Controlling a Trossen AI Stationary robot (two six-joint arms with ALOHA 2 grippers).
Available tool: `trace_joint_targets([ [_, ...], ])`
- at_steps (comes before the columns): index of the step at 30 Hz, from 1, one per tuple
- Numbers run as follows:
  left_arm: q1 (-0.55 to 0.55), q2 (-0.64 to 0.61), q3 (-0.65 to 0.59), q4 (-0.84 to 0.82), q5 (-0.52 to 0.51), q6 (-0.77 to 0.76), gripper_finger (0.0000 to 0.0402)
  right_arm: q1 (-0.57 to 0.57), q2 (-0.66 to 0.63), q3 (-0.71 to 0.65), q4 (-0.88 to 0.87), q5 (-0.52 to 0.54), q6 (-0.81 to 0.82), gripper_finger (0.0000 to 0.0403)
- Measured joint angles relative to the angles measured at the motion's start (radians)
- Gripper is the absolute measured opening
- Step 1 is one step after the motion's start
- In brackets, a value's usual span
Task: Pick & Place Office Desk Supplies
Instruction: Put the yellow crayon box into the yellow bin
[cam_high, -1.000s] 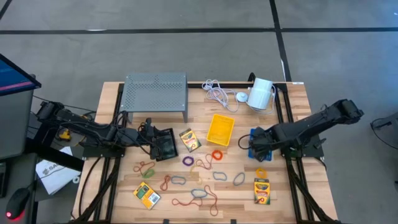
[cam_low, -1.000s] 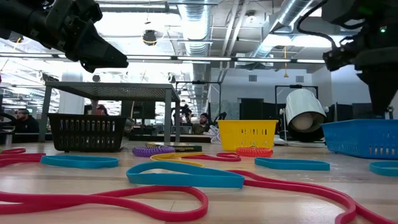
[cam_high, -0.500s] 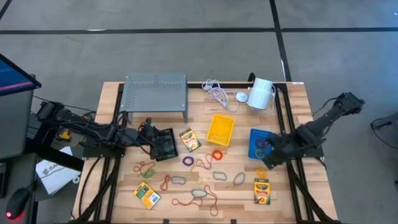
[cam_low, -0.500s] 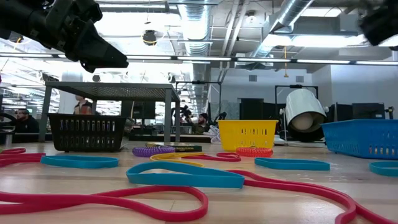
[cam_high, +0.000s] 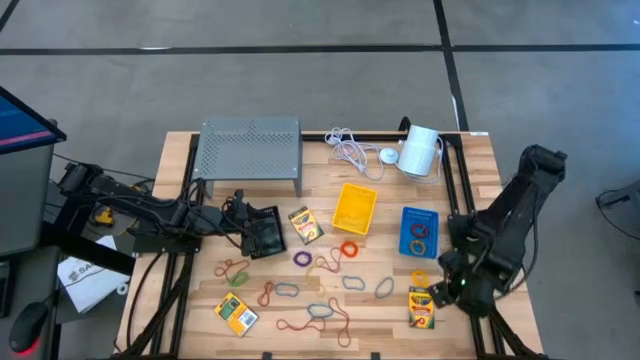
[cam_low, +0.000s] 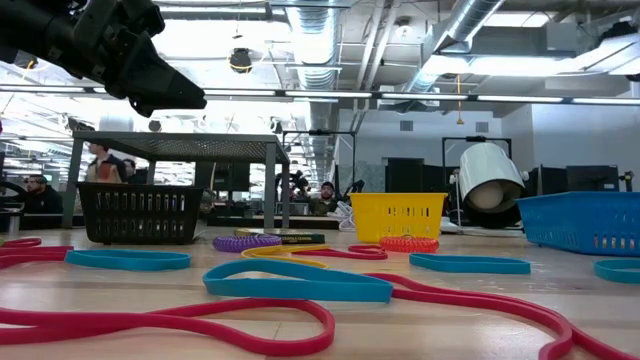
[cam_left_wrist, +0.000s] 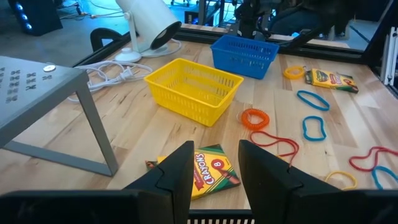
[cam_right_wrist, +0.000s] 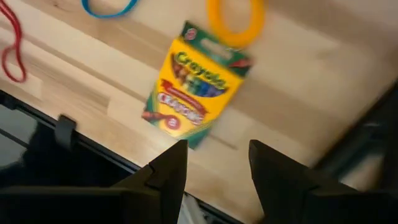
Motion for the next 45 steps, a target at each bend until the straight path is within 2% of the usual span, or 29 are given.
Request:
trace_joint_targets([
  [6,0.0,0.0,0.0,0.0,0.0,0.0,0.0123,-0.023,0.144,0.0,0.17,0.044,0.01,0.0166],
  [14,0.0,0.0,0.0,0.0,0.0,0.004,0.0123,-0.041,0.229,0.0,0.359,0.197,-0.03,0.0166],
  [31,0.0,0.0,0.0,0.005,0.0,-0.001,0.0123,-0.04,0.233,0.0,0.361,0.239,-0.114,0.0128],
  [42,0.0,0.0,0.0,0.004,0.0,0.001,0.0123,-0.037,0.233,0.0,0.369,0.238,-0.205,0.0156],
  [45,0.0,0.0,0.0,0.004,0.0,0.002,0.0123,-0.037,0.233,0.0,0.373,0.203,-0.217,0.0162],
])
